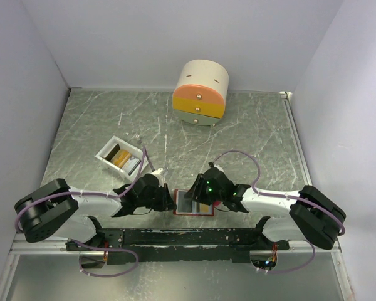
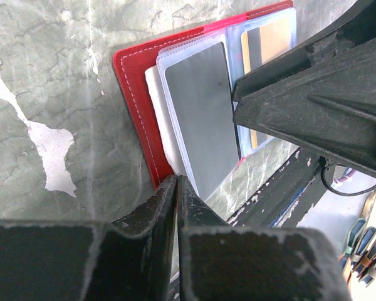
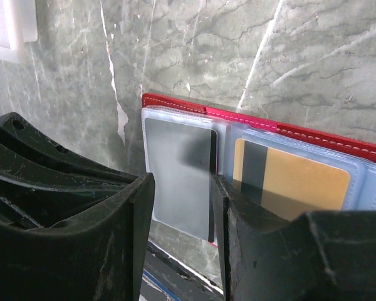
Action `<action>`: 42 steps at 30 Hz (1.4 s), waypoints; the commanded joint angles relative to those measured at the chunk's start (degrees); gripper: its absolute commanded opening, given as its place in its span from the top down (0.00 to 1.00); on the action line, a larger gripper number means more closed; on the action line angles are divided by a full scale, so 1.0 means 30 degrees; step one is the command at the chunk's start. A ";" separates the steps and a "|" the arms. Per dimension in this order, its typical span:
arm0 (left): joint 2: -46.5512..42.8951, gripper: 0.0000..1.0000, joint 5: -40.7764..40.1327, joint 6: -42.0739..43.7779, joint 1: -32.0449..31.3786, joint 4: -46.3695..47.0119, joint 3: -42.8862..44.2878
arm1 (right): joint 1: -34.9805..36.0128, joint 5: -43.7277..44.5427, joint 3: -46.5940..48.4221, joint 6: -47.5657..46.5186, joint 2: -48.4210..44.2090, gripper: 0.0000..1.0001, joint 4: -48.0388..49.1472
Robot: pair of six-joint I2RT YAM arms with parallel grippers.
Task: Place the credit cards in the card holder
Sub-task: Insert the credit card into the card holder.
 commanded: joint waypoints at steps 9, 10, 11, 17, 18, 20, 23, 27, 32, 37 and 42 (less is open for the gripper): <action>-0.0888 0.80 -0.0278 -0.0430 -0.0102 -0.0809 0.0025 | 0.0068 0.0800 0.1425 -0.2119 -0.1367 0.56 -0.3362; -0.1121 0.79 -0.0462 -0.0473 -0.0097 -0.1221 0.0099 | 0.0071 0.0965 0.1594 -0.2280 -0.1580 0.55 -0.4031; -0.1424 0.77 -0.0650 -0.0519 -0.0089 -0.1620 0.0185 | 0.0075 0.1129 0.1769 -0.2370 -0.1804 0.55 -0.4627; -0.2890 0.71 -0.1866 -0.0328 -0.0102 -0.3871 0.0976 | 0.0054 0.2522 0.2166 -0.2590 -0.3105 0.54 -0.7665; -0.3001 0.70 -0.1946 -0.0255 -0.0089 -0.4028 0.1131 | 0.0051 0.2847 0.2214 -0.2584 -0.3229 0.53 -0.8110; -0.3164 0.69 -0.1993 -0.0136 -0.0095 -0.4074 0.1244 | 0.0053 0.3502 0.2286 -0.2578 -0.3456 0.51 -0.8792; -0.3048 0.69 -0.1376 0.0201 -0.0097 -0.2744 0.1041 | 0.0060 0.4008 0.2426 -0.2507 -0.3520 0.48 -0.9611; -0.2164 0.74 -0.0394 0.0394 -0.0087 -0.0651 0.0858 | 0.0053 0.4378 0.2428 -0.2184 -0.3369 0.45 -1.0133; -0.1081 0.78 0.0176 0.0435 -0.0087 0.0702 0.0510 | 0.0052 0.4146 0.2039 -0.2011 -0.3408 0.40 -0.9763; -0.0533 0.79 0.0160 0.0400 -0.0087 0.0981 0.0251 | 0.0067 0.3606 0.1462 -0.1904 -0.3505 0.40 -0.8549; -0.0366 0.79 -0.0054 0.0400 -0.0088 0.0776 0.0045 | 0.0045 0.3429 0.1172 -0.1846 -0.3147 0.40 -0.7961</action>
